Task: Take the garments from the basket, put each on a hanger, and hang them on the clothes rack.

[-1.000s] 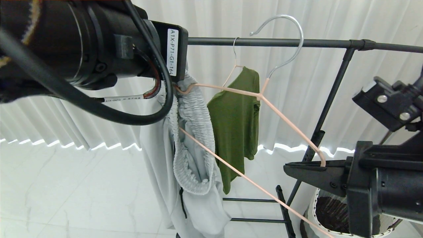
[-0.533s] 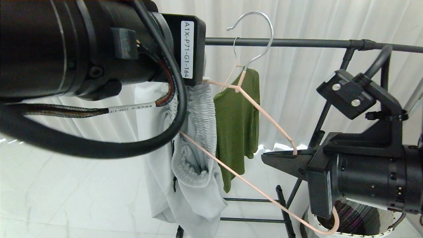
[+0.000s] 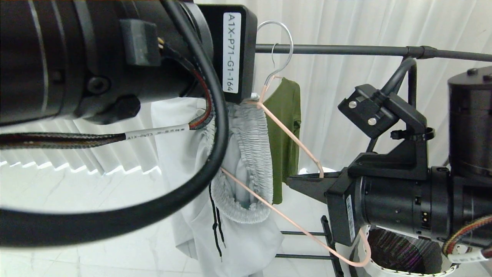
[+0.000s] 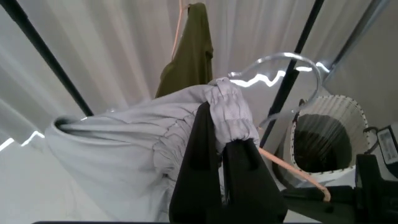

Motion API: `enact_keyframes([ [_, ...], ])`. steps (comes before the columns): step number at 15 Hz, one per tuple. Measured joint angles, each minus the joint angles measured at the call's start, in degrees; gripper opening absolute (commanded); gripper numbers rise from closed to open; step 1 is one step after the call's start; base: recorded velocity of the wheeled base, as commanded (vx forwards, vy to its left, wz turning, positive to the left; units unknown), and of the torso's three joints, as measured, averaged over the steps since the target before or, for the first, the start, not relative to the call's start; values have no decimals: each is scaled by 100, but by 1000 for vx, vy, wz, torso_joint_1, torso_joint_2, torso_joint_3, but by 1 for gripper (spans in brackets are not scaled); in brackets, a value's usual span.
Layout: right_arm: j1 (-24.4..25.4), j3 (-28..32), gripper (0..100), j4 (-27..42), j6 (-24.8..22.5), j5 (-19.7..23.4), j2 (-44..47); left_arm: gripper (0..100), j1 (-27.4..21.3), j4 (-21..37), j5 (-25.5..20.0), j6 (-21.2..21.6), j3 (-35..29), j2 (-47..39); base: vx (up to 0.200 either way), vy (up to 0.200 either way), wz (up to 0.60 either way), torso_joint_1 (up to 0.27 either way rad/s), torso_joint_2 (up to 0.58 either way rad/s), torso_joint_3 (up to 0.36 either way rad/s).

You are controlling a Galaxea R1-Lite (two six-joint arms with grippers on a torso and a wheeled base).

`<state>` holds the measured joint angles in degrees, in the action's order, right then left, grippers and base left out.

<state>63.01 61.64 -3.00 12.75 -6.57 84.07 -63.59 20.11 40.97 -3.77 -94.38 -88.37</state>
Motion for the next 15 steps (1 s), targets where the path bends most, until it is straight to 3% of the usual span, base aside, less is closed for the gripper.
enact_keyframes([
  [5,-190,-34,0,-201,-652,-10,-171,0,-63,0,2,282,329,66,0,0,0,0,0,0],
  [15,-282,-54,0,-1129,-909,-24,-238,0,-113,-283,5,945,1271,414,0,0,0,0,0,0],
])
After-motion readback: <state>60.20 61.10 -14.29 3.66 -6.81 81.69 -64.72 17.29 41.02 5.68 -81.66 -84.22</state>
